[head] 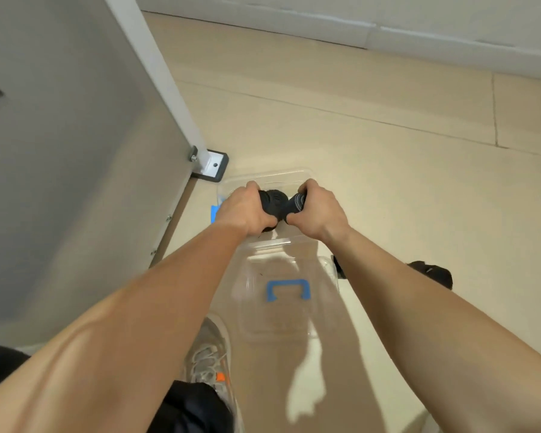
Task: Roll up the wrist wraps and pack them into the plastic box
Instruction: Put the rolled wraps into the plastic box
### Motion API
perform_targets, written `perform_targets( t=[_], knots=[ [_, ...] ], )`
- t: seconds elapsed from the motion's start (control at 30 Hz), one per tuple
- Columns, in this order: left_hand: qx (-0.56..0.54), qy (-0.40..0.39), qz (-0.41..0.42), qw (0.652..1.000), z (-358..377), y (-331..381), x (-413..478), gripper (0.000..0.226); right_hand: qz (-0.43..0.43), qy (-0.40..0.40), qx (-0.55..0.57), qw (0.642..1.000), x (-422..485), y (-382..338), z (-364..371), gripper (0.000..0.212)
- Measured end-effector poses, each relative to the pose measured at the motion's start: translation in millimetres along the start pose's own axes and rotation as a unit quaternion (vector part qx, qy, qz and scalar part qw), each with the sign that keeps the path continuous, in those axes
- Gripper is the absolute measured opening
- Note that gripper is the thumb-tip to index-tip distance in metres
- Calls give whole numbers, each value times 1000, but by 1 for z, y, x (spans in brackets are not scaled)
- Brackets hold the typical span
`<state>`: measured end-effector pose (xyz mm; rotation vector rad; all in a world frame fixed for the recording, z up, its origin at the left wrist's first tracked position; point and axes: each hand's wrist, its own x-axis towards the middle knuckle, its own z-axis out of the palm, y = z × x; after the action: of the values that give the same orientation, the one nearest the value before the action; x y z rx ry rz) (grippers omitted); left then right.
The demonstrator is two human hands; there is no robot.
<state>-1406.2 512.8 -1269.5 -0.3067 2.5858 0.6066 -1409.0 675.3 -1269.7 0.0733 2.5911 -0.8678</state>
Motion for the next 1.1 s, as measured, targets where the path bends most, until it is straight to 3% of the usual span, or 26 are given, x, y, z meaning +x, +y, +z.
perform_targets(
  t=[0.17,0.3,0.47,0.8,0.93,1.1],
  knots=[
    [24,-49,-38,998,22,-12,22,74,47,-54,-31,997,19,6,32,42],
    [40,-82,-74,993,28,-10,38,58,46,-73,-26,996,33,18,48,39],
    [123,-33,-87,988,36,-21,43,64,30,-112,-17,993,47,19,68,46],
    [236,21,-19,971,45,-32,35,67,33,-36,-79,996,49,15,99,50],
    [230,-6,-23,973,38,-30,30,72,28,-52,-92,994,52,17,96,40],
    [195,3,-43,980,37,-27,31,60,14,-56,-101,993,55,16,98,34]
  ],
)
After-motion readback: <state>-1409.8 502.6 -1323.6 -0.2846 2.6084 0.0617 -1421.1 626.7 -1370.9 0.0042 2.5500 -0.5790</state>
